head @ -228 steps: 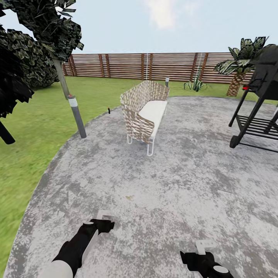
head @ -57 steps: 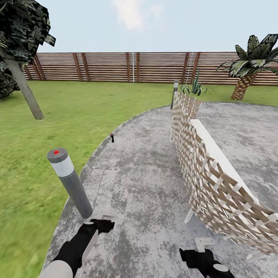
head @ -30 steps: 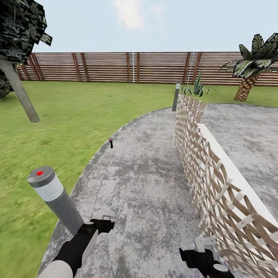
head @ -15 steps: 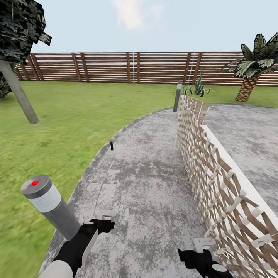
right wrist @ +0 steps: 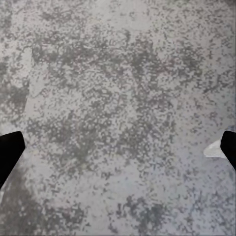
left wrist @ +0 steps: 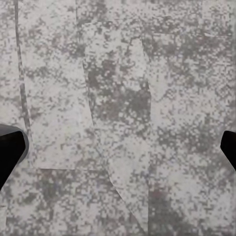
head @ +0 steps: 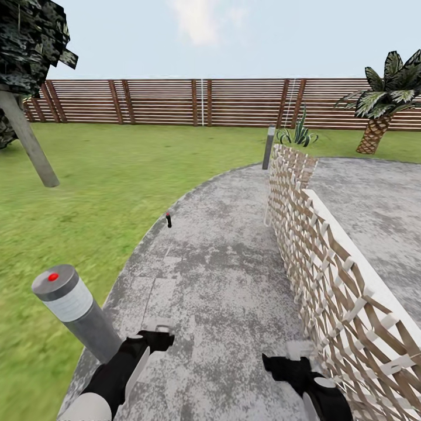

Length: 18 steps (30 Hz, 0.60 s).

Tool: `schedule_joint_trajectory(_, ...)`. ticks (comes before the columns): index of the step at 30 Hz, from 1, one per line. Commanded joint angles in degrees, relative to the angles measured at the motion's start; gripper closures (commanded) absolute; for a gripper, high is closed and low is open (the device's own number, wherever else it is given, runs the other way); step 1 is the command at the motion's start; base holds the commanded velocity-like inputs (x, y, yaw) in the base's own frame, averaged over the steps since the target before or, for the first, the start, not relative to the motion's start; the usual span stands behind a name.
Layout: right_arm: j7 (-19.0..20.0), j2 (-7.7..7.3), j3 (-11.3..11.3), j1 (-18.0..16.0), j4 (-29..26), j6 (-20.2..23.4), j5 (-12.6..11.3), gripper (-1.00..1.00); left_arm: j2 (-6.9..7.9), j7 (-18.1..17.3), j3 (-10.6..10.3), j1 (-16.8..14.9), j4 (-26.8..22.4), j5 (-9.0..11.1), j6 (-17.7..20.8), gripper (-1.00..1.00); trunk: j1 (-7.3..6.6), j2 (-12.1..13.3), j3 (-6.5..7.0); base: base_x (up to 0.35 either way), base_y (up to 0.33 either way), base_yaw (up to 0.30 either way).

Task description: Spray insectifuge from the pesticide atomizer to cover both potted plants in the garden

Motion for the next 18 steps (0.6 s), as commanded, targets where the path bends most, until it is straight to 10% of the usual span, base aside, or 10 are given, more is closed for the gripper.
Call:
schedule_joint_trajectory(1, -0.1, 0.04, 0.0, -1.7, -0.1, 0.3, -1.1, -1.00, -0.01, 0.0, -0.1, -0.1, -0.1, 0.0, 0.3, -1.00, -0.01, 0.0, -0.05, 0.000, 0.000, 0.000)
schedule_joint_trajectory(18, 0.1, -0.05, 0.1, -5.4, -0.3, 0.4, -2.7, -1.00, -2.75, -0.1, -0.3, -2.3, -0.9, 0.0, 0.2, -1.00, -0.01, 0.0, -0.05, 0.000, 0.000, 0.000)
